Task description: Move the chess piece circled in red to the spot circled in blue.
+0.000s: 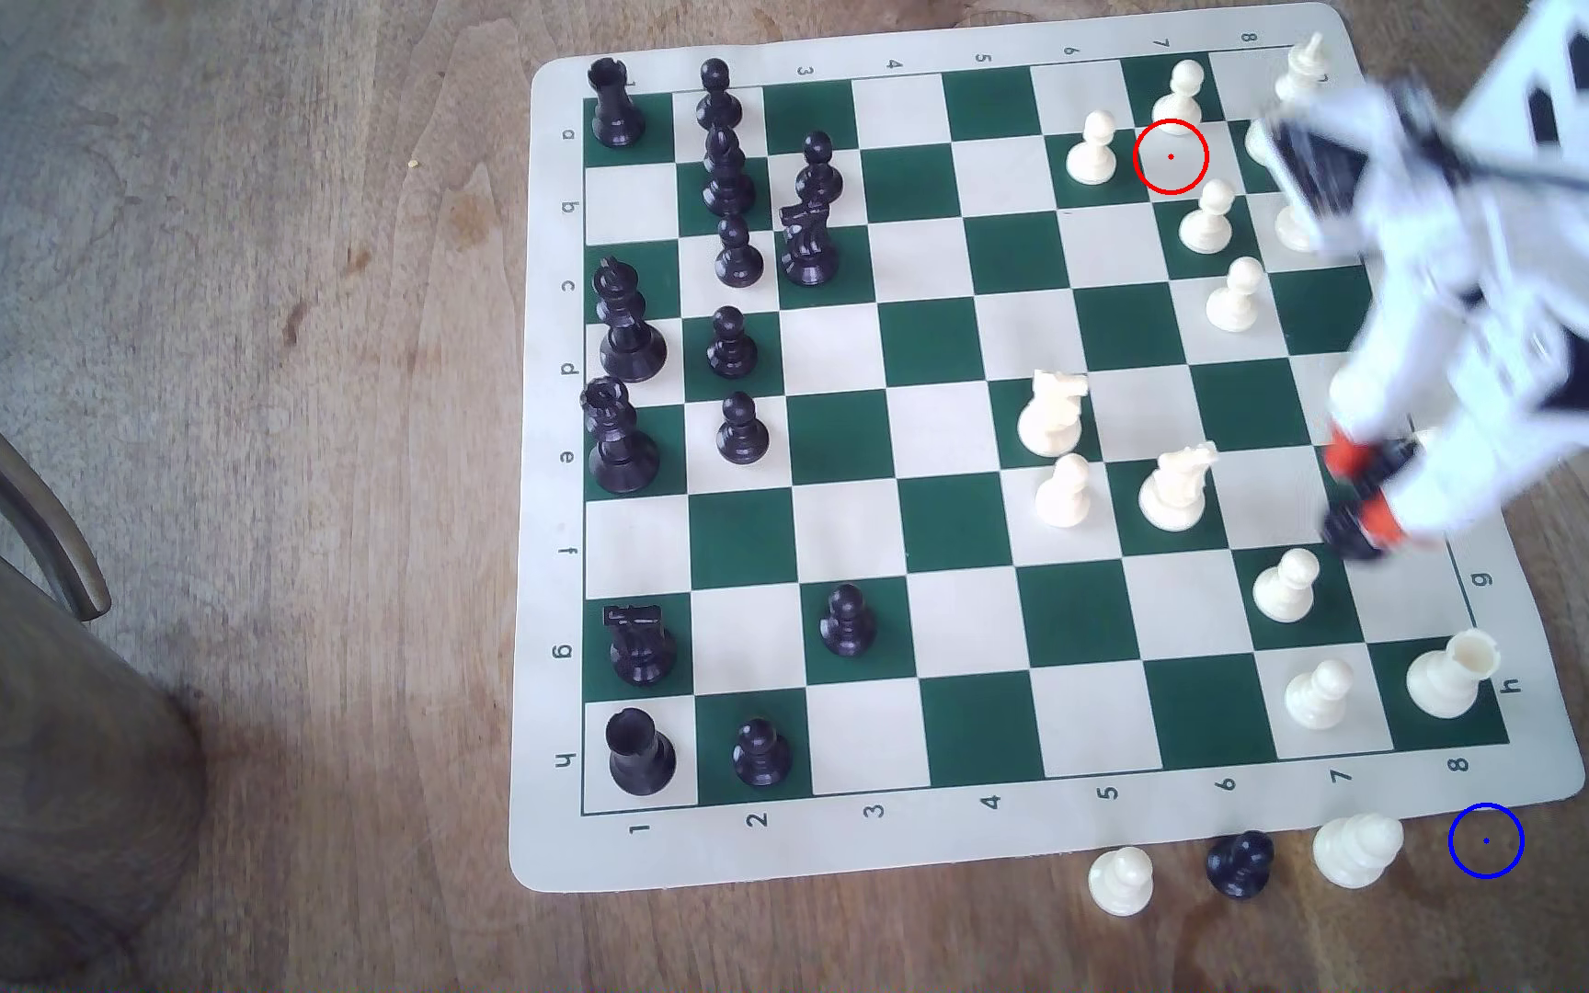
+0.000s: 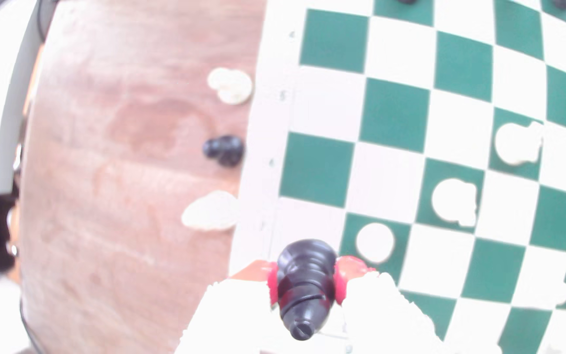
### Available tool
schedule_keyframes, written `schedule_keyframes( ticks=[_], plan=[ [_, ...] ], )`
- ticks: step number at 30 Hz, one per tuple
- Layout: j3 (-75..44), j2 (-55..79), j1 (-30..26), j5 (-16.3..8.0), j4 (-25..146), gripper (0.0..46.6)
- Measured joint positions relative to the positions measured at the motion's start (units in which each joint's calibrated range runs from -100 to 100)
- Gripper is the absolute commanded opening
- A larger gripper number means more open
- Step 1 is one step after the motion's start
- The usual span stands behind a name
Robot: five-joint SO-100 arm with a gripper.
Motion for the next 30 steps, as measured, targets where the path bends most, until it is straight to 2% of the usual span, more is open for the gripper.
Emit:
schedule_keyframes(
  ticks=[2, 3, 9, 14, 21, 30],
  plan=[
    [-0.09, 2.76, -2.95, -0.24, -1.27, 0.1],
    [-0.09, 6.12, -6.56, -0.44, -2.63, 0.1],
    [0.0, 15.25, -13.64, -0.59, -8.29, 0.1],
    [2.26, 20.03, -14.31, -1.51, -14.9, 0.1],
    [8.77, 22.29, -18.36, -3.08, -22.07, 0.1],
    [9.58, 24.72, -19.91, -4.2, -26.69, 0.1]
  ],
)
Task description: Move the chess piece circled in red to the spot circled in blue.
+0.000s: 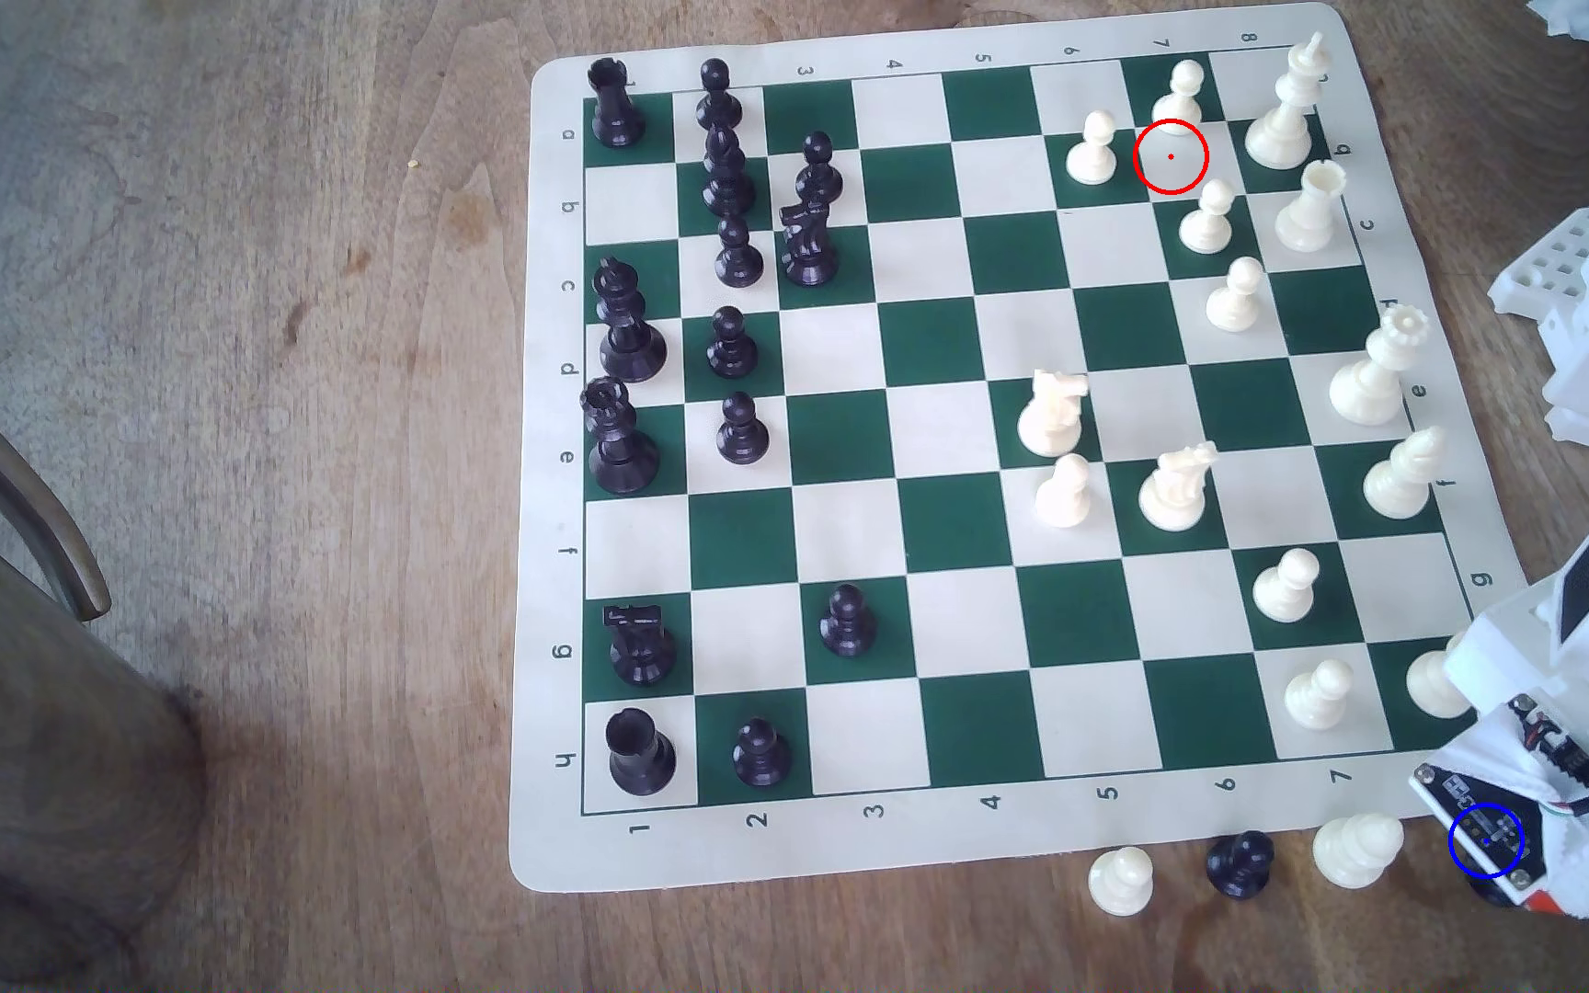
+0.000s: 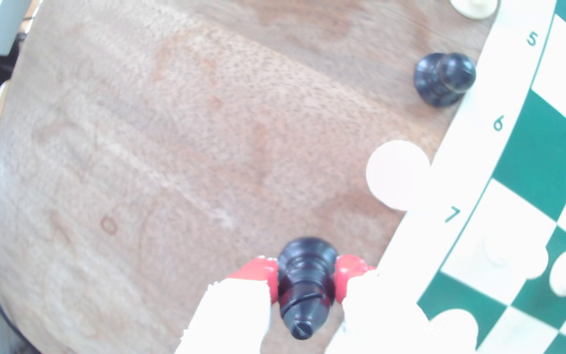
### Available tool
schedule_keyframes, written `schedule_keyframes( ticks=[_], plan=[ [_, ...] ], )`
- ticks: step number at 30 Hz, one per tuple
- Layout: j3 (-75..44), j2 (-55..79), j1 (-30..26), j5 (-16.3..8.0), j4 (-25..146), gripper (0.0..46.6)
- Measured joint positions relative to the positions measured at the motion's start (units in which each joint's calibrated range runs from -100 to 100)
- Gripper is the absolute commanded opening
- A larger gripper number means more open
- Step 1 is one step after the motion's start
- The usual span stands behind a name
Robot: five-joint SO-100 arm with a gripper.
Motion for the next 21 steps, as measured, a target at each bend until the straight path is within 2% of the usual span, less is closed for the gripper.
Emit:
schedule_keyframes(
  ticks=[7, 10, 11, 12, 15, 21],
  plan=[
    [1.54, 2.43, 0.81, 1.47, -1.51, 0.1],
    [1.54, 2.43, 0.88, 1.9, -1.51, 12.6],
    [1.54, 2.43, 0.88, 2.0, -1.51, 20.0],
    [1.54, 2.43, 0.88, 2.0, -1.51, 23.1],
    [1.54, 2.43, 0.88, 2.0, -0.64, 25.5],
    [1.9, 1.01, 2.95, 3.32, 2.79, 26.3]
  ],
)
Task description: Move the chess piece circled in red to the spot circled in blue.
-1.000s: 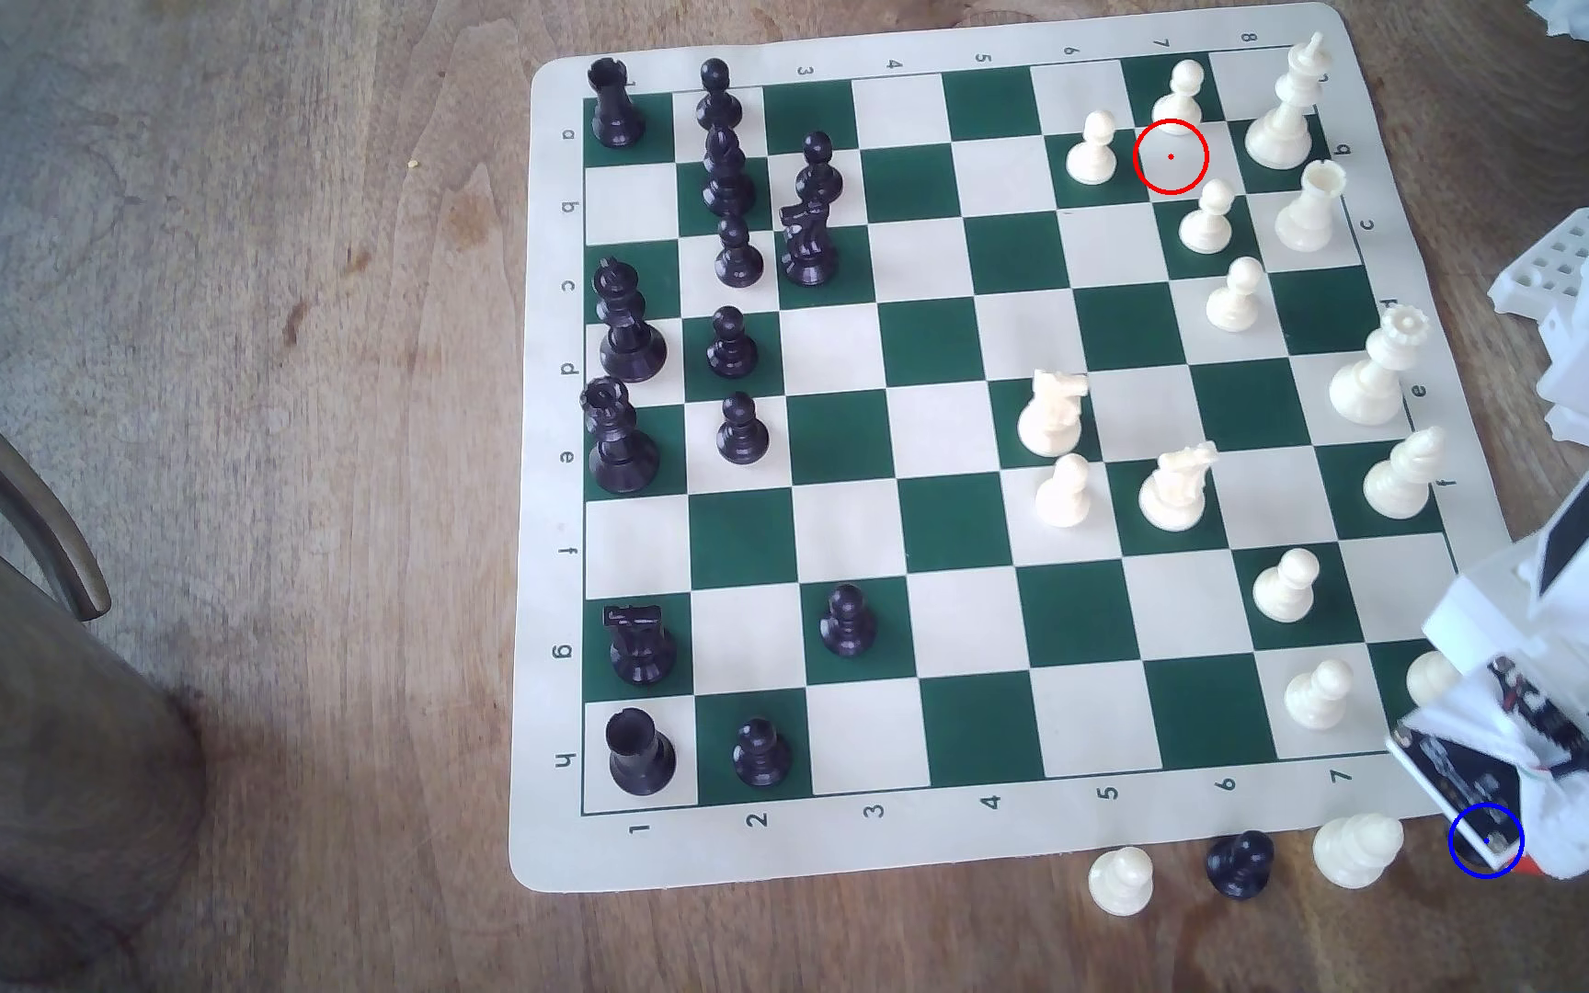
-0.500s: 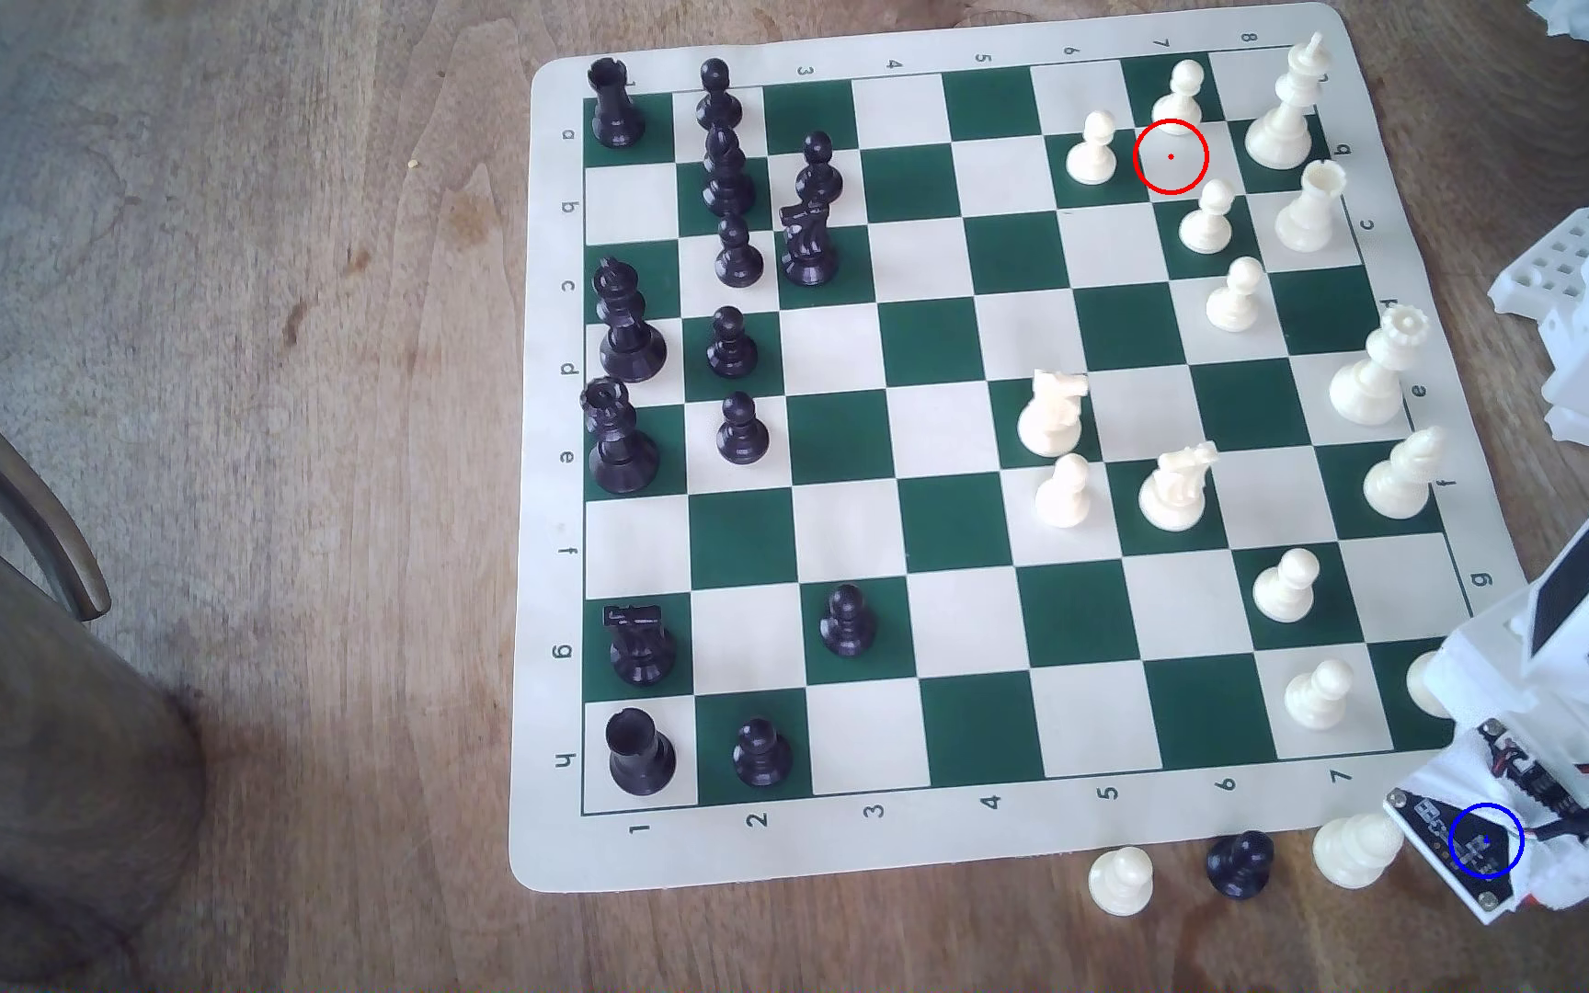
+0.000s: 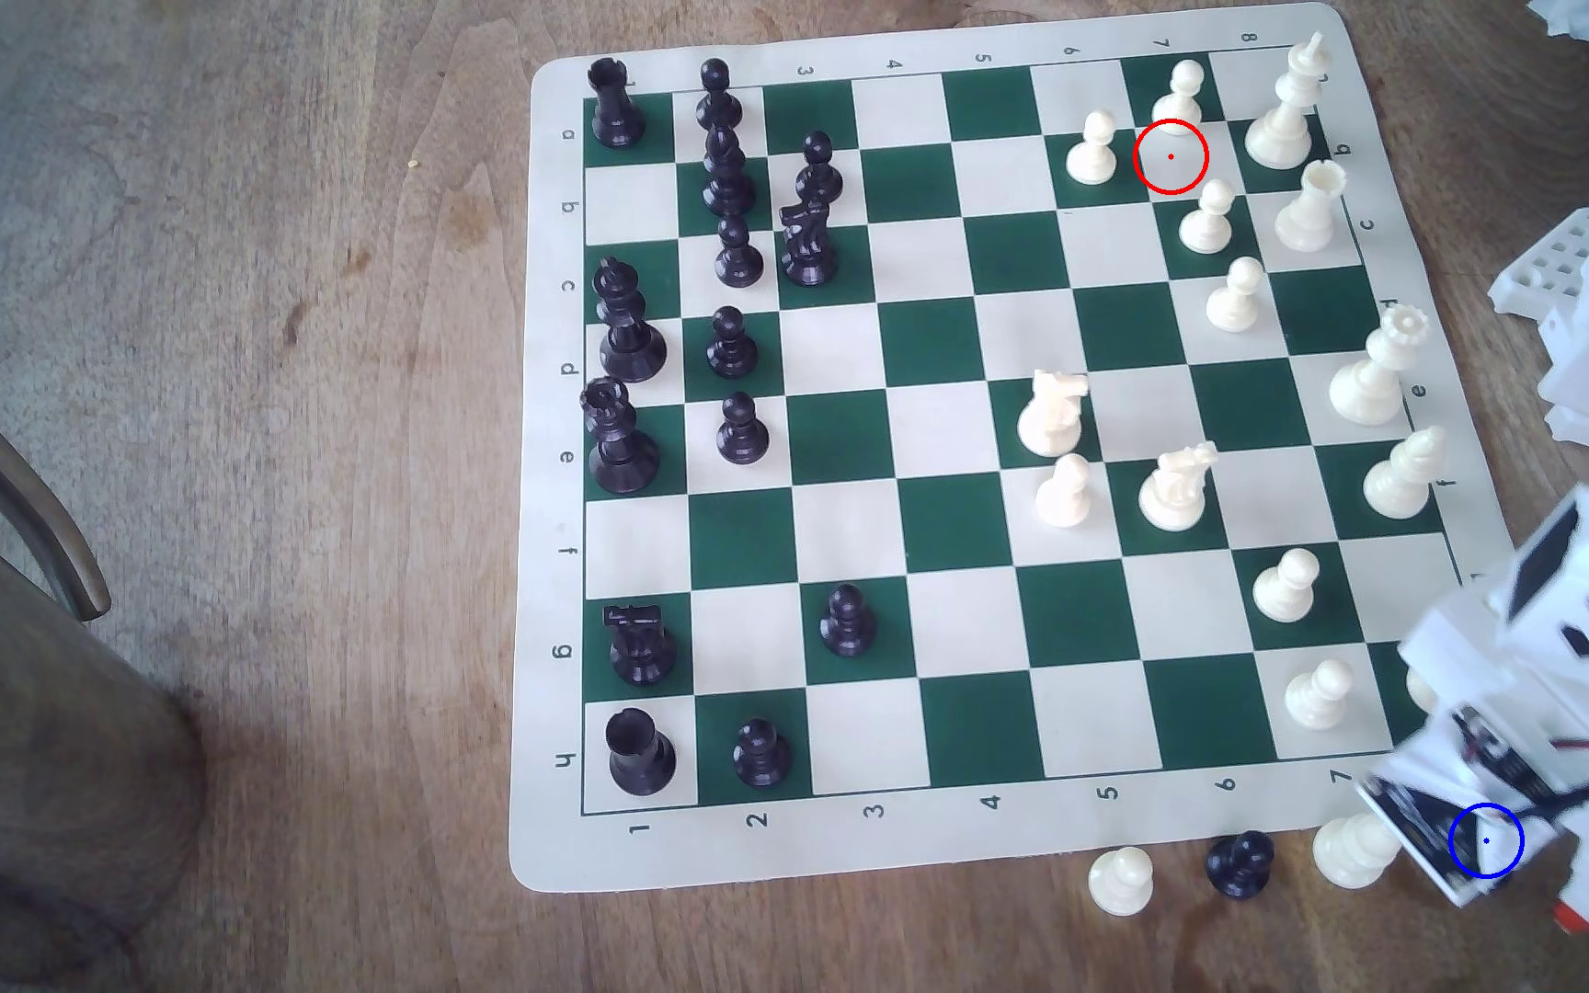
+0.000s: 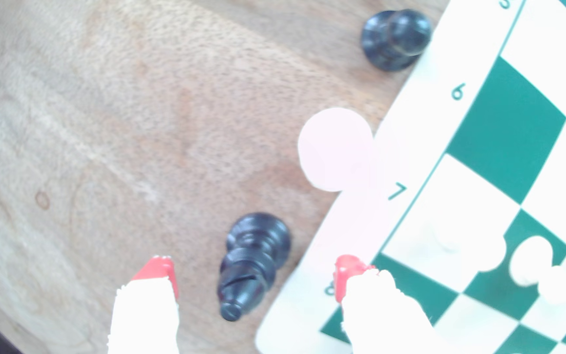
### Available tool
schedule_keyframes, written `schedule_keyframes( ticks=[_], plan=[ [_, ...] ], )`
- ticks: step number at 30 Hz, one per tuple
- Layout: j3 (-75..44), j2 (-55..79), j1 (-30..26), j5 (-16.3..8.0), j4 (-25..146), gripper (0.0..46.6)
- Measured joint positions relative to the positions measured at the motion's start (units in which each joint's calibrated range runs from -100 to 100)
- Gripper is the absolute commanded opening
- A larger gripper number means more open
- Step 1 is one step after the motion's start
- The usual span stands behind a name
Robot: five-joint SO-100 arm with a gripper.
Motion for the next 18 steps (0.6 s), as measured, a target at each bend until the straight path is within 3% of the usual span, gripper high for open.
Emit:
schedule_keyframes(
  ticks=[5, 8, 13, 15, 18],
  plan=[
    [-3.62, -6.28, 5.24, 2.15, 7.01, 27.5],
    [-6.06, -9.22, 8.33, 3.08, 9.88, 32.0],
    [-12.92, -16.93, 20.06, 4.44, 11.55, 33.1],
    [-14.64, -21.2, 28.02, 5.13, 11.47, 32.9],
    [-13.19, -29.33, 35.77, 7.47, 9.4, 33.0]
  ],
)
